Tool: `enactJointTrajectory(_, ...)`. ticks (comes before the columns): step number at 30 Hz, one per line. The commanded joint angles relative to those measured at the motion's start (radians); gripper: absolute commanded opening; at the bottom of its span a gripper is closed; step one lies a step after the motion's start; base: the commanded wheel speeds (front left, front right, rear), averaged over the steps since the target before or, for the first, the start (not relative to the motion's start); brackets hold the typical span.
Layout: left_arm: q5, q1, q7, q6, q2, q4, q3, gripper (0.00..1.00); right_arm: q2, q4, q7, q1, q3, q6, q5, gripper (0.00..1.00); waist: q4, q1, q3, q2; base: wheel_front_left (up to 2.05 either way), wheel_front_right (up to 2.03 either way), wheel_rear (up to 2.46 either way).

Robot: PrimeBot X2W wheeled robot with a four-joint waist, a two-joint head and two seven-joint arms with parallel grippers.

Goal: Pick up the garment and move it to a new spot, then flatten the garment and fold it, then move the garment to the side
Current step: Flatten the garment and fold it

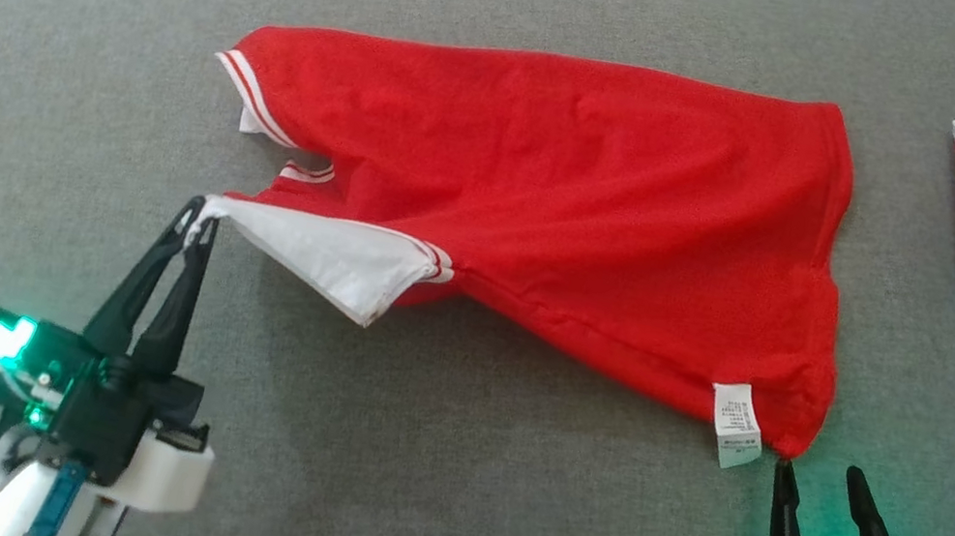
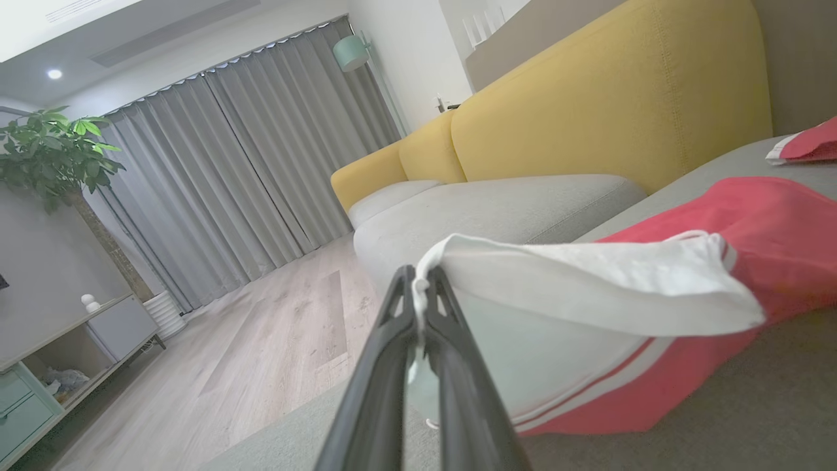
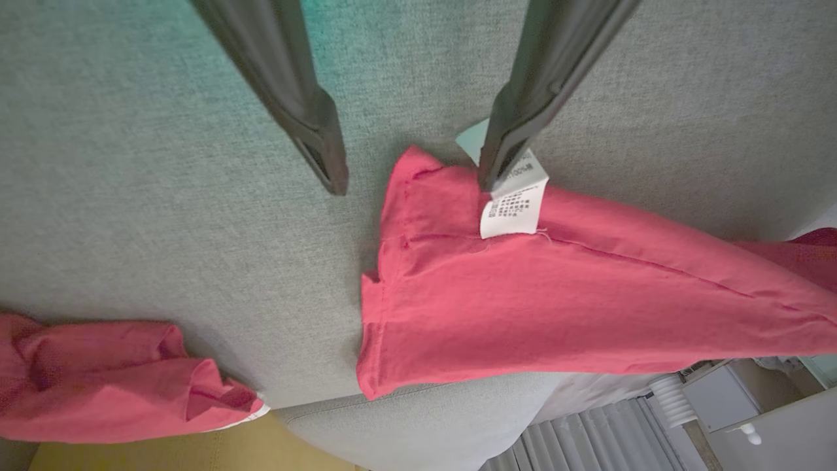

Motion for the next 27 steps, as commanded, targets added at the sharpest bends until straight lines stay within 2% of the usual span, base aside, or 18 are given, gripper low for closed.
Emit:
enactJointTrajectory(1, -0.008, -0.015, -0.005, 0.006, 0.036, -0.038, 0.057, 0.0, -0.008, -0.02, -0.004, -0.027, 0.017, -0.001, 0.012, 1.0, 0.004, 0.0, 0.005, 0.0, 0.0, 0.0, 0.0)
enactJointTrajectory(16, -0.01, -0.033, -0.005, 0.022, 0.043, -0.055, 0.059, 0.0, -0.042, 0.039, -0.004, -0.111, 0.066, -0.001, 0.107, 1.0, 0.044, 0.0, 0.041, 0.0, 0.0, 0.0, 0.0)
enactJointTrajectory(19, -0.01, -0.032, -0.005, 0.026, 0.042, -0.058, 0.056, 0.0, -0.044, 0.046, -0.004, -0.119, 0.074, -0.001, 0.114, 0.92, 0.049, 0.0, 0.047, 0.0, 0.0, 0.0, 0.0)
enactJointTrajectory(21, -0.01, -0.032, -0.004, 0.029, 0.041, -0.061, 0.055, 0.0, -0.046, 0.05, -0.004, -0.124, 0.078, -0.001, 0.118, 0.76, 0.051, 0.0, 0.052, 0.0, 0.0, 0.0, 0.0)
enactJointTrajectory(23, -0.009, -0.032, -0.004, 0.032, 0.041, -0.063, 0.053, 0.0, -0.048, 0.05, -0.004, -0.127, 0.079, -0.001, 0.12, 0.42, 0.053, 0.0, 0.056, 0.0, 0.0, 0.0, 0.0)
enactJointTrajectory(24, -0.009, -0.033, -0.004, 0.033, 0.041, -0.064, 0.052, 0.0, -0.048, 0.049, -0.004, -0.129, 0.078, -0.001, 0.12, 0.36, 0.053, 0.0, 0.057, 0.0, 0.0, 0.0, 0.0)
enactJointTrajectory(25, -0.009, -0.033, -0.003, 0.034, 0.041, -0.064, 0.051, 0.0, -0.049, 0.045, -0.004, -0.131, 0.077, -0.001, 0.119, 0.2, 0.053, 0.0, 0.058, 0.0, 0.0, 0.0, 0.0)
enactJointTrajectory(26, -0.009, -0.033, -0.003, 0.035, 0.041, -0.064, 0.051, 0.0, -0.05, 0.042, -0.004, -0.131, 0.076, -0.001, 0.119, 0.0, 0.053, 0.0, 0.057, 0.0, 0.0, 0.0, 0.0)
enactJointTrajectory(27, -0.01, -0.033, -0.003, 0.035, 0.041, -0.062, 0.05, 0.0, -0.049, 0.038, -0.004, -0.13, 0.072, -0.001, 0.12, 0.0, 0.053, 0.0, 0.056, 0.0, 0.0, 0.0, 0.0)
